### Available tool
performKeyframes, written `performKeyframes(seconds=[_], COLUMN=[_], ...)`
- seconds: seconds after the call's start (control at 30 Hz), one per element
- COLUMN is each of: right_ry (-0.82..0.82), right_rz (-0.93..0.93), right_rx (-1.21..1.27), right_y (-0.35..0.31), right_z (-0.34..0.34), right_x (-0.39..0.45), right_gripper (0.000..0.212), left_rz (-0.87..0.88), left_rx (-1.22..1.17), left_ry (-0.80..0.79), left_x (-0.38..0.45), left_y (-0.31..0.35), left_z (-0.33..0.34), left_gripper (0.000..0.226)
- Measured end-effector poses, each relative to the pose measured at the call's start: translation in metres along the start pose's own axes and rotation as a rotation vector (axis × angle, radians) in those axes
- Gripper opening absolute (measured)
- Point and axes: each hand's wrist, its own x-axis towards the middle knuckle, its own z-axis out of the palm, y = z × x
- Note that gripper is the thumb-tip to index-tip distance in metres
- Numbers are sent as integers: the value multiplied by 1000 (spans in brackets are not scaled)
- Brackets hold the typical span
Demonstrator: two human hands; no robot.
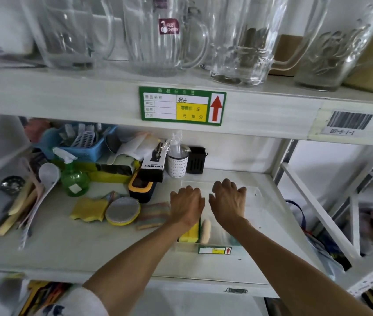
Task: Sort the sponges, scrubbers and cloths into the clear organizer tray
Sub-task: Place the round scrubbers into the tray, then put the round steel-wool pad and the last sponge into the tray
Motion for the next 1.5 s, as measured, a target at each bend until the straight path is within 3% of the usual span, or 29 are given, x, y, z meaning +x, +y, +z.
performKeyframes(seconds=[0.2,0.4,0.5,0.67,0.87,1.13,1.27,1.5], right_ry=[-24,-253,-409,-569,-601,-640,-666,-639], right_rz=[-177,-243,-252,-107,20,110,134,147], right_rx=[155,192,179,325,324,268,293,464], right_y=[-77,-140,-167,-201,-227,-239,-239,-236], right_z=[-6,17,31,51,66,77,79,80], right_x=[11,6,4,-2,-1,5,8,7], right_gripper=[24,39,46,46,47,56,70,68], left_rz=[-82,-273,-387,-489,-370,-249,-231,-130], left_rx=[-45,-31,-2,56,130,245,268,416], left_ry=[85,145,85,-106,-294,-464,-455,-356], left_x=[-7,-34,-50,-66,-57,-37,-36,-37], left_y=[-78,-171,-216,-277,-305,-306,-311,-317], left_z=[-22,-38,-47,-54,-46,-42,-43,-51], left_gripper=[23,24,29,41,65,74,73,66])
